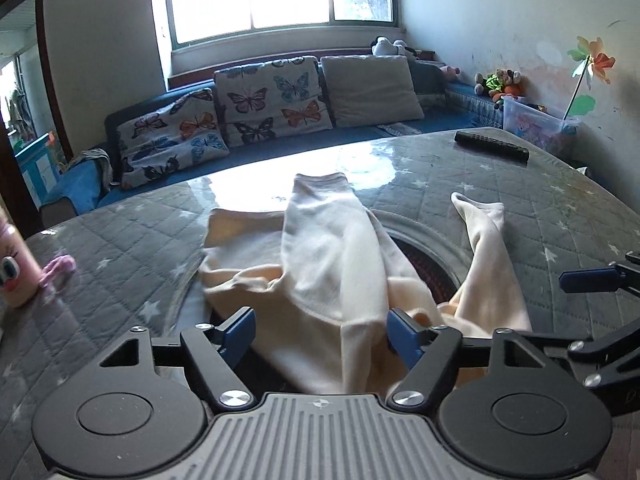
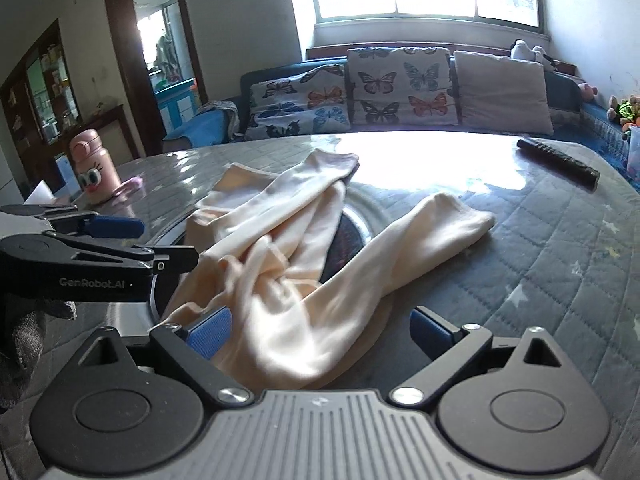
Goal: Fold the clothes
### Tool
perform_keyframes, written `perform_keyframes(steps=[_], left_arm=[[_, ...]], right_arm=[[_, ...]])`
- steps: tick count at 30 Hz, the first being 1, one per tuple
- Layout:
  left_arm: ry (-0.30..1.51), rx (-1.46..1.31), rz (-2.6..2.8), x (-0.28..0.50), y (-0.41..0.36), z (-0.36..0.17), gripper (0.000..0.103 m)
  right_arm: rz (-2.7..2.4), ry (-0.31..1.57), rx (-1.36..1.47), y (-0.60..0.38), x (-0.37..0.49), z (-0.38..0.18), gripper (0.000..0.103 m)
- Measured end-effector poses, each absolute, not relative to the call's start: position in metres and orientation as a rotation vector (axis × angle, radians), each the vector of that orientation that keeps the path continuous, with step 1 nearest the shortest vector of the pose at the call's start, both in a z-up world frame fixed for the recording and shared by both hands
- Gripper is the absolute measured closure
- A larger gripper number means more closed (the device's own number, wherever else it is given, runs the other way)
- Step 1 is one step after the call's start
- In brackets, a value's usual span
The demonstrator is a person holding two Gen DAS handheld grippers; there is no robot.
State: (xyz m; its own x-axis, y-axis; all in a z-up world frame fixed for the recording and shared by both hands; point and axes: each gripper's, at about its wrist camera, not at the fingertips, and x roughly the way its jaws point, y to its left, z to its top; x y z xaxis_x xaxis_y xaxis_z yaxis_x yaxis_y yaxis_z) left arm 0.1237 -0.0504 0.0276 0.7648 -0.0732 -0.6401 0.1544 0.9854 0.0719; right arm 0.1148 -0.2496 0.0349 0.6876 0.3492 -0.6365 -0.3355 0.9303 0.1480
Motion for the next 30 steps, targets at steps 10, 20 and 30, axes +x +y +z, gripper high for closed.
perform_keyframes(steps=[10, 20, 30], left_arm=[[0.754, 0.141, -0.178, 0.158, -0.058, 0.01, 0.066], [0.708, 0.151, -0.254, 0.142, -0.062, 0.02, 0.067], [0.734, 0.163, -0.242, 0.151, -0.06, 0.012, 0.096]], right_arm=[[0.347, 0.712, 0.07, -0.261, 0.162, 0.034, 0.006], [0.353, 0.746, 0.089, -0.256, 0.173, 0.022, 0.005], [0.352, 0.785, 0.109, -0.263, 0.183, 0.013, 0.023]])
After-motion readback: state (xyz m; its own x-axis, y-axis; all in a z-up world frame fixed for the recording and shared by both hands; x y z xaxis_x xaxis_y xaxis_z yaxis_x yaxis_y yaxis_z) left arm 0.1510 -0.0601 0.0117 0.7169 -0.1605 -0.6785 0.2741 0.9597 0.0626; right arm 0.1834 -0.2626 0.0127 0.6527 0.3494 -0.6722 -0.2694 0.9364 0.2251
